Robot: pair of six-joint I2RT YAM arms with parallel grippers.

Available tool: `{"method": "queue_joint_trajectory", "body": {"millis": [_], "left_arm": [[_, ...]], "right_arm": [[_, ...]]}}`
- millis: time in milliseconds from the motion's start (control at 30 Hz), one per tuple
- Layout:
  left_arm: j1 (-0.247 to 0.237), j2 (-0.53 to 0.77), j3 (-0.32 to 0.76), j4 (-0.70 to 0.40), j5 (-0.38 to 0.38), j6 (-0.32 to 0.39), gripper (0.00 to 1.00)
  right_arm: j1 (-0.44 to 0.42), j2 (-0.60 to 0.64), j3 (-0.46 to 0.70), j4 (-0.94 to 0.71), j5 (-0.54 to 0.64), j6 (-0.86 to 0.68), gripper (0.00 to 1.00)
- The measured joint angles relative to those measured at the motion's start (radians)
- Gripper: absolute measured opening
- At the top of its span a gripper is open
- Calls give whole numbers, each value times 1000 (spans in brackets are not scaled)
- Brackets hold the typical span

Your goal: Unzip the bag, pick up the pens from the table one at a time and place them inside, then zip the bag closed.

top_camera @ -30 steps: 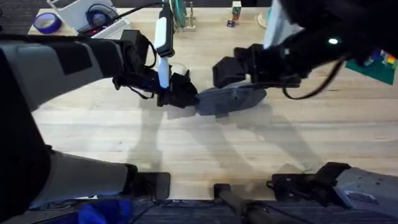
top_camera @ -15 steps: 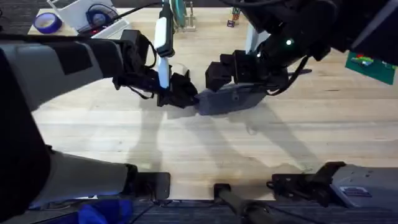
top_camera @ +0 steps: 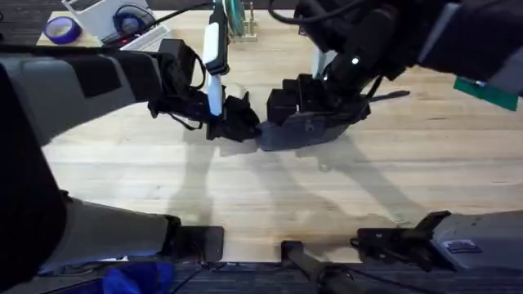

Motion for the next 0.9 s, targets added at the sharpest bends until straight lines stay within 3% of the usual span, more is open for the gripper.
{"method": "queue_joint_trajectory", "body": {"millis": [900], "left_arm": [[0,0,0,0,0,0,42]], "right_arm": [[0,40,0,-3,59,-91,995]]}}
